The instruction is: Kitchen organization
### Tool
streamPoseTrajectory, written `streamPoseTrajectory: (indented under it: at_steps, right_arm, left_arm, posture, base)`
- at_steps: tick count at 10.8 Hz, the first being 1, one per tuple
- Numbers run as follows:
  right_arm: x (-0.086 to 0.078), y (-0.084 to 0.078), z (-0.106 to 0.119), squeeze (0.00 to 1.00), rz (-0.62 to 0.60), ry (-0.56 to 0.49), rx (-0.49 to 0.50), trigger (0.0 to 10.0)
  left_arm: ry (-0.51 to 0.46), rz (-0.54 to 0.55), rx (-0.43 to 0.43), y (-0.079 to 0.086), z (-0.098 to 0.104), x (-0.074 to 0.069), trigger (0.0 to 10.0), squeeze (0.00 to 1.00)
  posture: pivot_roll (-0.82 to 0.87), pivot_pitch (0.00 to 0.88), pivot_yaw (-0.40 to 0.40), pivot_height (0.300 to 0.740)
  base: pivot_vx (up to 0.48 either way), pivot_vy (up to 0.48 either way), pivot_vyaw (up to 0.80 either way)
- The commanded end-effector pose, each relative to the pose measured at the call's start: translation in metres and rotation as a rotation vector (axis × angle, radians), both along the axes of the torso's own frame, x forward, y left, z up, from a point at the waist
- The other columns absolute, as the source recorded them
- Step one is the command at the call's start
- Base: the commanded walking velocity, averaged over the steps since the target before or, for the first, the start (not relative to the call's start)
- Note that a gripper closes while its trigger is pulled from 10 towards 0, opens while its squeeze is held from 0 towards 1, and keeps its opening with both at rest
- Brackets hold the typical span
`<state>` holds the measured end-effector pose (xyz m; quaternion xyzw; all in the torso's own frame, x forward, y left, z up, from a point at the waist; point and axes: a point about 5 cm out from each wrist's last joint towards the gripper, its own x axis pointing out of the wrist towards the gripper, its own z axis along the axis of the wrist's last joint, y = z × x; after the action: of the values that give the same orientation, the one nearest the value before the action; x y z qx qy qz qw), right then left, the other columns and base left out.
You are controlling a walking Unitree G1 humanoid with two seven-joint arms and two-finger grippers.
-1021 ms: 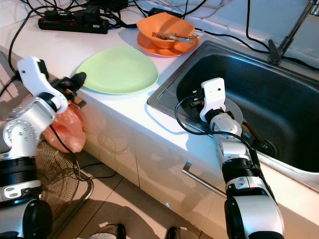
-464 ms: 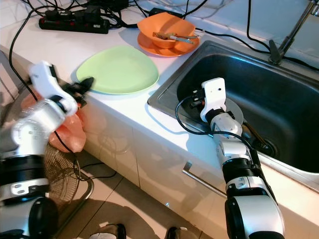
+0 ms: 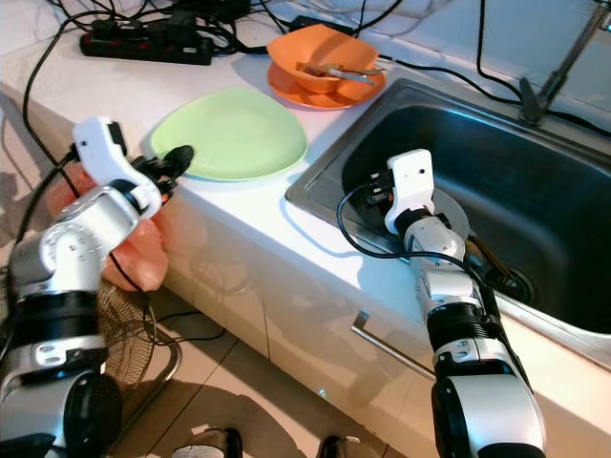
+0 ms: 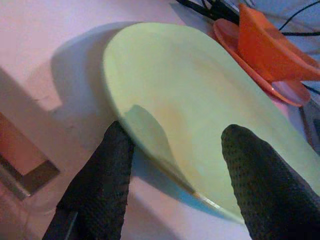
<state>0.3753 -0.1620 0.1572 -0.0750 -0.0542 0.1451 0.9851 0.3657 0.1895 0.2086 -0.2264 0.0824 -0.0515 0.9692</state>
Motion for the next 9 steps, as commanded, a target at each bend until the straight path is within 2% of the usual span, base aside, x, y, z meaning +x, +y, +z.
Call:
streamPoseTrajectory:
  at_steps: [1, 4, 8, 9]
  right_arm:
    - [-0.004, -0.003, -0.016, 0.0, -0.007, 0.063, -0.007, 10.0]
    - [-0.004, -0.004, -0.014, 0.0, -0.009, 0.06, -0.006, 10.0]
    - [-0.004, -0.003, -0.014, 0.0, 0.0, 0.062, -0.006, 10.0]
    - [-0.005, -0.003, -0.015, 0.0, 0.003, 0.067, -0.009, 10.0]
  left_arm:
    - [0.029, -0.009, -0.023, -0.006, -0.003, 0.003, 10.0, 0.0]
    - [0.061, -0.007, -0.085, -0.015, -0.008, 0.012, 10.0, 0.0]
    - [0.146, 0.01, -0.284, -0.03, -0.017, 0.024, 10.0, 0.0]
    - [0.165, 0.009, -0.341, -0.041, -0.018, 0.029, 10.0, 0.0]
  posture:
    - [0.06, 0.113, -0.036, 0.74]
    - [0.05, 0.117, -0.033, 0.74]
    - [0.05, 0.117, -0.033, 0.74]
    - [0.05, 0.117, -0.033, 0.74]
  base:
    - [0.0, 0.0, 0.0]
    - [0.0, 0.0, 0.0]
    - [0.0, 0.0, 0.0]
    - [0.0, 0.0, 0.0]
